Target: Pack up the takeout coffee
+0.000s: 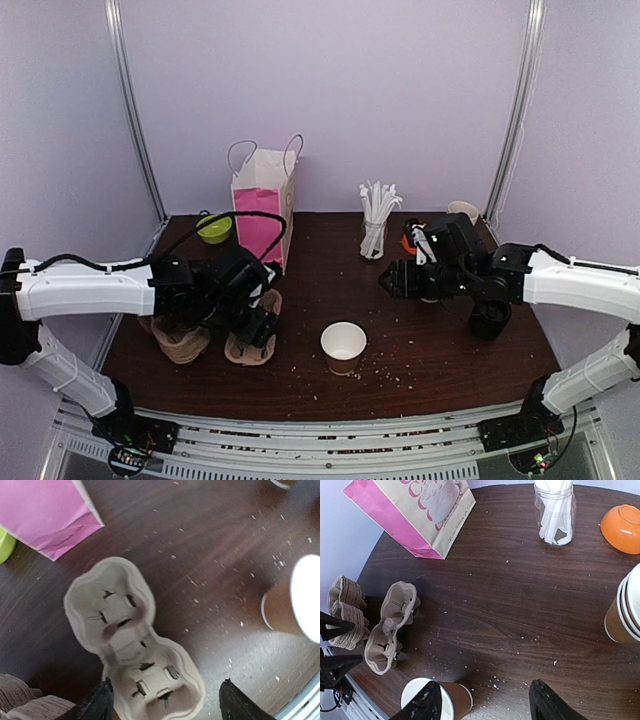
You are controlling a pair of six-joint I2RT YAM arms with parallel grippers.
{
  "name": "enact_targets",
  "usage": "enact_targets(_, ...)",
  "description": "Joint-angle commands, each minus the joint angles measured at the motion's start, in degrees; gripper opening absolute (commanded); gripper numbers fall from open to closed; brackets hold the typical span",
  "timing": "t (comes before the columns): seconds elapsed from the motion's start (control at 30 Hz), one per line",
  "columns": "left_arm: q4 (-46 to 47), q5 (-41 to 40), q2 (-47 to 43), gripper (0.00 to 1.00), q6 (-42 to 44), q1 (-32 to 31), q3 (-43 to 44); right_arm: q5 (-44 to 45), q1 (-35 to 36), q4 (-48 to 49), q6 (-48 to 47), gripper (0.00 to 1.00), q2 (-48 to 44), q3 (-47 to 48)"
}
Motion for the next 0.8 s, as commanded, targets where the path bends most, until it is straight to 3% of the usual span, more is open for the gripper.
enact_targets(0.0,-1.06,0.2,-2.42,0.7,-9.71,7.69,1.26,-0.88,-0.8,3.33,0.49,0.62,3.55,5.25)
enact_targets(0.2,0.66,3.93,-2.49,0.57,-10.28,17.23,0.21,-2.78,-2.06,4.51,1.04,0.62,8.19,12.93)
enact_targets(0.6,4.24,8.88,8.2,0.49,-6.27,23.19,2.03,-7.28,-4.29,6.23,1.7,0.62,15.6,21.42)
enact_targets(0.77,5.18,10.7,12.32,0.46,-4.98,23.4,3.99,-8.98,-4.65,5.81,1.39,0.68,18.64,25.69)
